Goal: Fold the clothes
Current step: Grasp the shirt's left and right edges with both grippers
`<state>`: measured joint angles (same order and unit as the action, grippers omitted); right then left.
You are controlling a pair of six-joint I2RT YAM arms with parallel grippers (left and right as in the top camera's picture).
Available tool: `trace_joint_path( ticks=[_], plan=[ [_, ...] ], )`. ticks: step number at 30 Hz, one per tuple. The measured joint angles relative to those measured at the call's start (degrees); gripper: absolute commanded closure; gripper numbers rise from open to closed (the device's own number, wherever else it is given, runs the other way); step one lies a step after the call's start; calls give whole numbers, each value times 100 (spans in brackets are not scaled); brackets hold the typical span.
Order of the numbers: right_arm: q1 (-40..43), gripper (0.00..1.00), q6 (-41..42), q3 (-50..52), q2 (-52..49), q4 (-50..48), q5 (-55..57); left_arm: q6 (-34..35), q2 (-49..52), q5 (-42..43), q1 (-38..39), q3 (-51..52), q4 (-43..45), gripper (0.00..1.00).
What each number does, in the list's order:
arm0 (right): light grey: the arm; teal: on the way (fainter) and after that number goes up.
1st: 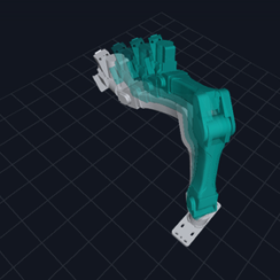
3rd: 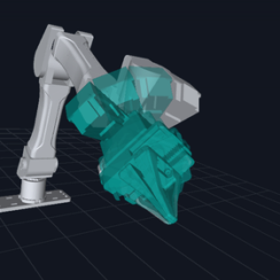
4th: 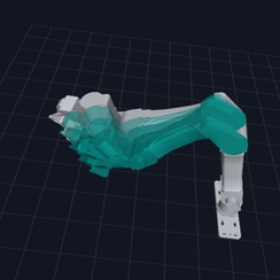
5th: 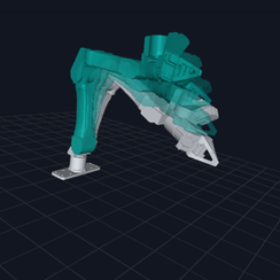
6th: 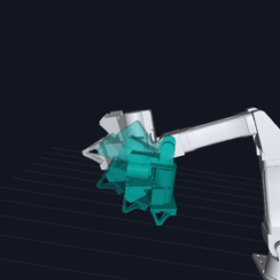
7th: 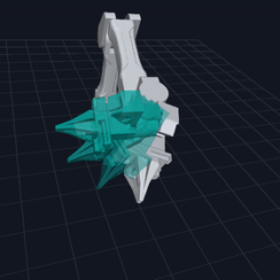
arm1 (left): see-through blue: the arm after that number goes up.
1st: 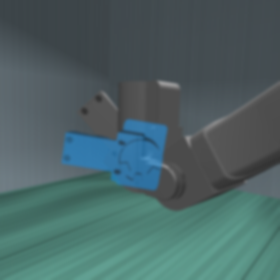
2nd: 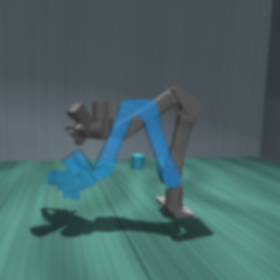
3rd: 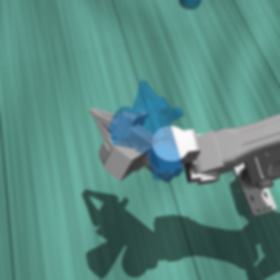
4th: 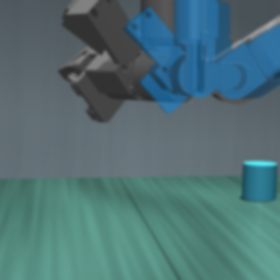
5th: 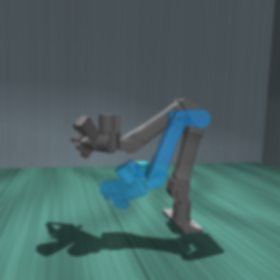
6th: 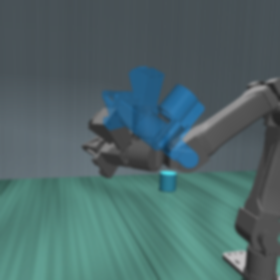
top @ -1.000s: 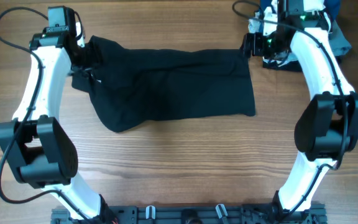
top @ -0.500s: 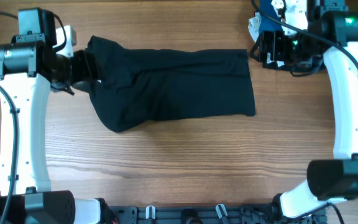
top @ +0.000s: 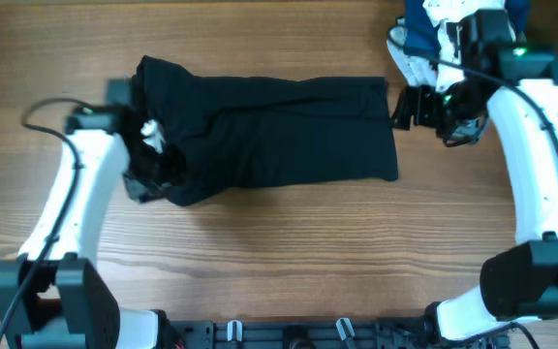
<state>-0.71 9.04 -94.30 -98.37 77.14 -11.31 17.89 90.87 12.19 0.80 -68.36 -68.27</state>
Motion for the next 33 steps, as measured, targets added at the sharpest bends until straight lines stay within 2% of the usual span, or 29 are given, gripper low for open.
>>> trace_joint_path(
  ticks=[2, 5, 7, 11, 18, 27, 28, 30, 31, 33],
  plan=[
    [-28, 11, 44, 459, 0, -426, 2, 149, 4, 15, 210, 479, 459, 69],
    [-37, 11, 127, 955, -2, -942, 2, 409, 7, 13, 424, 896, 863, 73],
    [-37, 12, 164, 1370, 4, -1394, 4, 577, 7, -92, 566, 1198, 1161, 72],
    [-37, 12, 190, 1908, 7, -1989, -4, 909, 9, -459, 675, 1659, 1698, 62],
    [-37, 12, 229, 2260, 7, -2378, -26, 1381, 9, -960, 675, 2081, 2802, 61],
    [-37, 12, 232, 2260, 7, -2452, -26, 1513, 44, -1239, 678, 2411, 3941, 59],
    [-37, 12, 232, 2260, 7, -2455, -26, 1528, 44, -1250, 678, 2417, 3974, 62],
    [-37, 12, 229, 2260, 7, -2461, -26, 1545, 57, -1292, 675, 2417, 4030, 86],
    [-37, 12, 232, 2260, 7, -2468, -26, 1565, 63, -1327, 675, 2417, 4044, 95],
    [-37, 12, 232, 2260, 7, -2492, -26, 1554, 85, -1392, 675, 2428, 4063, 96]
  ],
)
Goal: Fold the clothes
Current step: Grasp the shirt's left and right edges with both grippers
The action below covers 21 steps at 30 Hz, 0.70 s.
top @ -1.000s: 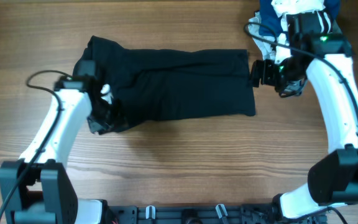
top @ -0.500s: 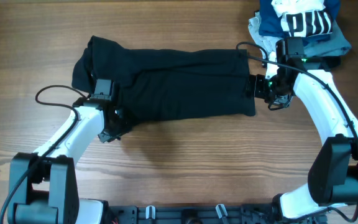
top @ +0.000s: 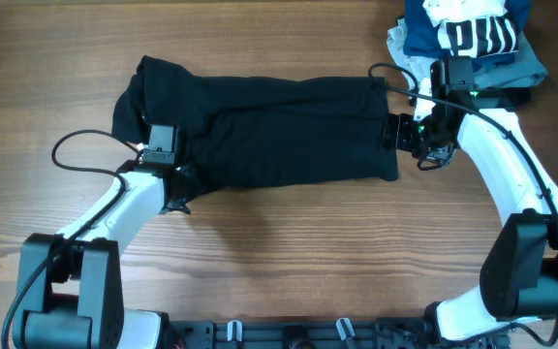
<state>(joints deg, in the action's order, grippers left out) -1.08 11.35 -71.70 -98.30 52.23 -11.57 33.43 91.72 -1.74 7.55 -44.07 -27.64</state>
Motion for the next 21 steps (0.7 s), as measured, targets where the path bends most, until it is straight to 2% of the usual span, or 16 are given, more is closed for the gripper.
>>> trace_joint_path(
  ticks=[7, 11, 17, 21],
  plan=[
    [0, 12, 0, 0, 0, -7, 0, -7, 11, -59, 0, -33, -190, 96],
    [0, 12, 26, 0, 0, 15, 0, -81, -2, -59, 0, -522, -1661, 96],
    [0, 12, 42, 2, 0, 151, -2, -299, -221, -63, 0, -2063, -3792, 96],
    [0, 12, 42, 4, 0, 168, 0, -476, -389, -61, 0, -2544, -4120, 96]
  ],
)
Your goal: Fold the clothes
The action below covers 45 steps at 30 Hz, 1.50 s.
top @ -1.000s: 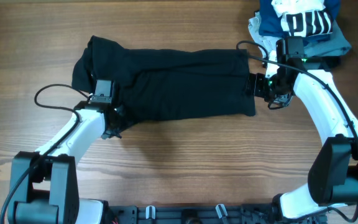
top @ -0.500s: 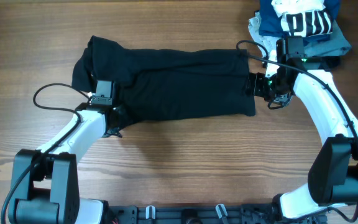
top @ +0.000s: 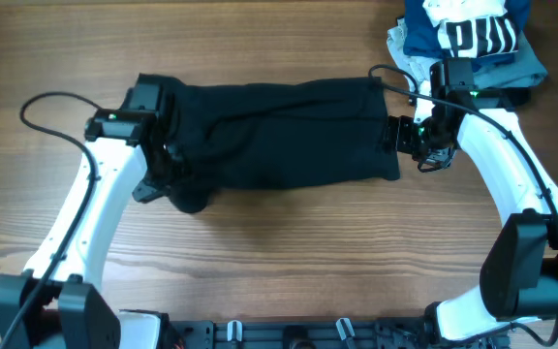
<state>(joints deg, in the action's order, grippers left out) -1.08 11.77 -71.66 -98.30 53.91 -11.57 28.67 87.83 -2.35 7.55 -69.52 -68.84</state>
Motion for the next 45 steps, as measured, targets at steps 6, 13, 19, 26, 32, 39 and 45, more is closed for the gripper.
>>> trace_joint_path(
  ticks=[6, 13, 19, 26, 32, 39, 45],
  plan=[
    [0, 12, 0, 0, 0, 0, -2, -275, 149, -87, 0, 11, 1193, 96],
    [0, 12, 0, 0, 0, 7, 0, -398, 697, -557, 0, 15, 2728, 0],
    [0, 12, 0, 0, 0, 7, 0, -407, 817, -625, 0, -46, 1906, 0],
    [0, 12, 0, 0, 0, -42, 0, -367, 605, -256, 0, -52, 898, 3],
    [0, 11, -2, 0, 0, -83, 0, 219, 527, 35, 0, 973, 2516, 28],
    [0, 11, -2, 0, 0, -87, 0, 944, 527, 138, 0, 2157, 3886, 39],
    [0, 11, -2, 0, 0, -127, 0, 1115, 527, 48, 0, 2378, 4365, 42]
  ],
)
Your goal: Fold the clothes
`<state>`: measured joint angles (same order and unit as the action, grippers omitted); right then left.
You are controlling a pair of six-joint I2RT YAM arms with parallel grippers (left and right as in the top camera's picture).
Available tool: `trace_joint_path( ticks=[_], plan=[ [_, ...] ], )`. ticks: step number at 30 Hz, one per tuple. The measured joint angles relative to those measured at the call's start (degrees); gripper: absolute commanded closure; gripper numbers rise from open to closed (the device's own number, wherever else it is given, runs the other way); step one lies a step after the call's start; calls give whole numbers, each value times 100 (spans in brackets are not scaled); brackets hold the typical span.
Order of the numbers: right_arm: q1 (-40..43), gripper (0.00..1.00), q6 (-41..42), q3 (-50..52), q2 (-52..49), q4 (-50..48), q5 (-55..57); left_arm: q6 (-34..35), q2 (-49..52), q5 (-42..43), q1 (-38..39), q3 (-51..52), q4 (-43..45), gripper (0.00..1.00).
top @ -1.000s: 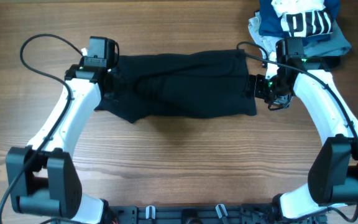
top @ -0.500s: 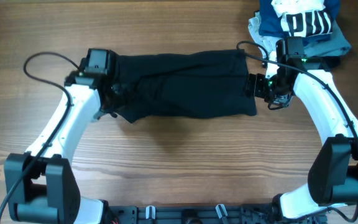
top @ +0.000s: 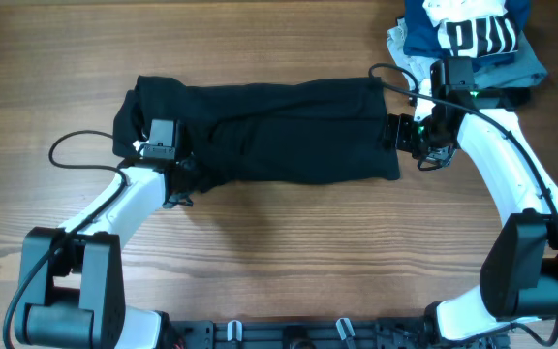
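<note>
A black garment [top: 279, 131] lies in a long band across the middle of the table, folded lengthwise. My left gripper [top: 182, 176] sits at the band's front left edge, its fingers dark against the dark cloth, so their state is unclear. My right gripper [top: 393, 132] is at the right end of the garment, touching its edge. Whether it pinches the cloth cannot be made out.
A pile of other clothes [top: 468, 39], blue, white and striped, lies at the back right corner just behind the right arm. The wooden table [top: 279, 262] shows in front of the garment. The left arm's cable [top: 76, 145] loops at the left.
My left arm was over the garment's left end with cloth bunched at the front left. Now the gripper is at the front left edge and that end lies flatter. The right arm is unchanged.
At first my left gripper was on the bunched left end and my right gripper stood off the right edge by the pile. Then the right gripper was at the right edge, where it stays. The left gripper was at the front edge, then the left end, now the front edge.
</note>
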<state>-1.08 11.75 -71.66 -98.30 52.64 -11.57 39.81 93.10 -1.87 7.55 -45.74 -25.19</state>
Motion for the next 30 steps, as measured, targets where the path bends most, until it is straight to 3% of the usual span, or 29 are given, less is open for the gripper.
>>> trace_joint_path(
  ticks=[11, 14, 15, 21, 25, 30],
  plan=[
    [0, 11, 0, 0, 0, -48, 0, 76, 133, -284, 0, 26, 636, 67],
    [0, 11, 0, 0, 0, -48, 0, 125, 238, -326, 2, 13, 695, 92],
    [0, 11, 0, 0, 0, -46, 0, 111, 264, -343, 2, 2, 706, 96],
    [0, 11, 2, 0, 0, -17, 0, 83, 315, -319, 11, -103, 520, 96],
    [0, 11, 68, 0, 0, 190, 0, 79, 59, -273, 11, -170, -533, 96],
    [0, 9, 109, 0, 0, 586, -2, 33, -973, -225, 11, -516, -2133, 96]
  ],
)
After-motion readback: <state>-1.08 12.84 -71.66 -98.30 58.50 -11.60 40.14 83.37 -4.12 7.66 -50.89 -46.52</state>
